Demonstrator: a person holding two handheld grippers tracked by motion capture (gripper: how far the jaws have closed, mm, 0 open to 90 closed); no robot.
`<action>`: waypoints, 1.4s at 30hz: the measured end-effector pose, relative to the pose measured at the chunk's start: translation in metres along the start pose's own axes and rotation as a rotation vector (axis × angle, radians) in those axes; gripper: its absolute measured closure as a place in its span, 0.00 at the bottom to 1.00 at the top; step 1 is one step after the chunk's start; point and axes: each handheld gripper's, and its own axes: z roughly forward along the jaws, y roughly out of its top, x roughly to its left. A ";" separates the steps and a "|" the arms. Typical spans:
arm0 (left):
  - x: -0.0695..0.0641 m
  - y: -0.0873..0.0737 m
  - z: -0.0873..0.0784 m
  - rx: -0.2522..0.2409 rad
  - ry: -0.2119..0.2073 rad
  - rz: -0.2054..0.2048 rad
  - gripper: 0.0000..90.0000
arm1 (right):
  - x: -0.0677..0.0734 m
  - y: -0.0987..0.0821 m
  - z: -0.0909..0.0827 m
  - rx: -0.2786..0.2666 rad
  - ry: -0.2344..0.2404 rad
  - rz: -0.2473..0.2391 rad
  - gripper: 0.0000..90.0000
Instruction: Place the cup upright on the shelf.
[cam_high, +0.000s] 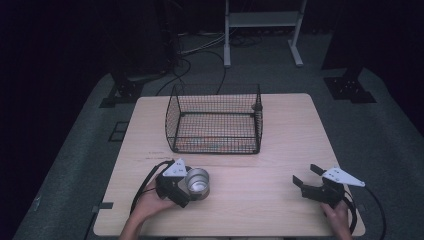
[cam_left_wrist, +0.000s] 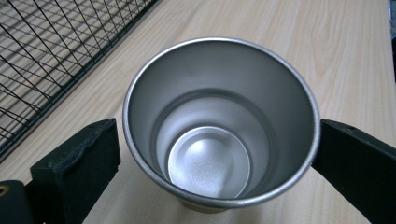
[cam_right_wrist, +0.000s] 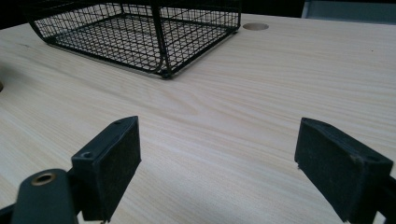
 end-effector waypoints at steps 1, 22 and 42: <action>0.000 0.000 0.000 0.000 0.000 0.000 0.00 | 0.000 0.000 0.000 0.000 0.000 0.000 0.15; 0.004 0.003 0.013 0.042 -0.011 0.023 0.07 | 0.000 0.000 0.000 -0.001 0.003 -0.001 0.15; 0.003 0.009 0.010 0.002 -0.025 0.042 0.20 | 0.000 0.000 0.000 -0.001 0.004 0.000 0.15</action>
